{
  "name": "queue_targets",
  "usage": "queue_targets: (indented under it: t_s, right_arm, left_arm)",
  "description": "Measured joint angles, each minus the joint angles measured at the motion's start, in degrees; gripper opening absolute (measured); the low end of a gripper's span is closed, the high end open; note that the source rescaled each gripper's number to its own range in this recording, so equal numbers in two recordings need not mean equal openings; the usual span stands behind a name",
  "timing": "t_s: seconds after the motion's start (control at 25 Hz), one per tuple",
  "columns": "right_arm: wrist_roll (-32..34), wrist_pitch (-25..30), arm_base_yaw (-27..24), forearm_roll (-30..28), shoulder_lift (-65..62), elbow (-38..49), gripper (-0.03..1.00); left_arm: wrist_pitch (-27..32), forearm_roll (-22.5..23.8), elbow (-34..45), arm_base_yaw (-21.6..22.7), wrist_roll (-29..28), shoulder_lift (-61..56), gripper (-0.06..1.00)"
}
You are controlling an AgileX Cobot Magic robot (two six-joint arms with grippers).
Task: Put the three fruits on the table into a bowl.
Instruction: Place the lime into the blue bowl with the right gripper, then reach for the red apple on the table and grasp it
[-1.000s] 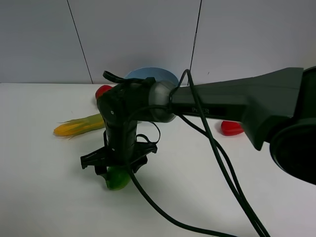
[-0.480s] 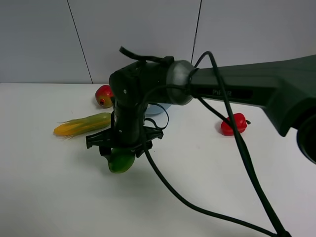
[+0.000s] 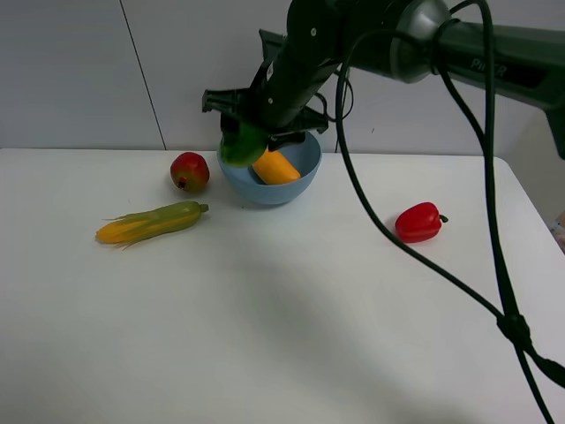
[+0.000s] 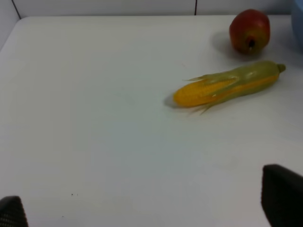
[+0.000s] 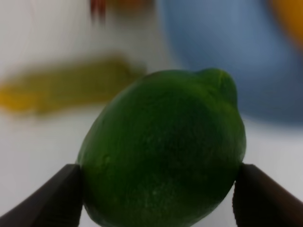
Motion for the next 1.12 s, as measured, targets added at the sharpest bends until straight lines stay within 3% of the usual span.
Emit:
queue_targets:
  t_s: [0.28,0.68,0.76,0.88,0.92,1.0,1.12]
  right_arm:
    - [-5.43,-4.78,-8.67,-0.43,6.5,-5.73,0.0]
    - [-16.03,-8.89,-9.32,1.18,13.21,-5.74,0.0]
    - [-18.42,-10.9,-9.14,1.11,13.15,-5.74,0.16]
    - [-19.48,-12.94,-8.69,1.11,12.9,-5.84,0.59]
    - [-19.6,-13.13,-8.57,1.25,12.84,-5.84,0.67]
    - [-19.67,-12.8,-8.36,1.58,12.51,-5.84,0.76]
    - [-19.67,-11.4,-8.05,1.31,10.23,-5.84,0.8]
  left_arm:
    - [0.0,0.0,0.0,0.0,0.0,0.0,1.0]
    - [0.0,0.0,0.0,0.0,0.0,0.0,1.0]
    - [0.0,0.0,0.0,0.0,0.0,0.0,1.0]
    - [0.0,0.04,0.0,0.0,0.0,0.0,1.0]
    - [0.0,0.04,0.0,0.0,0.0,0.0,1.0]
    - [0.0,0.04,0.0,0.0,0.0,0.0,1.0]
    - [0.0,0.04,0.0,0.0,0.0,0.0,1.0]
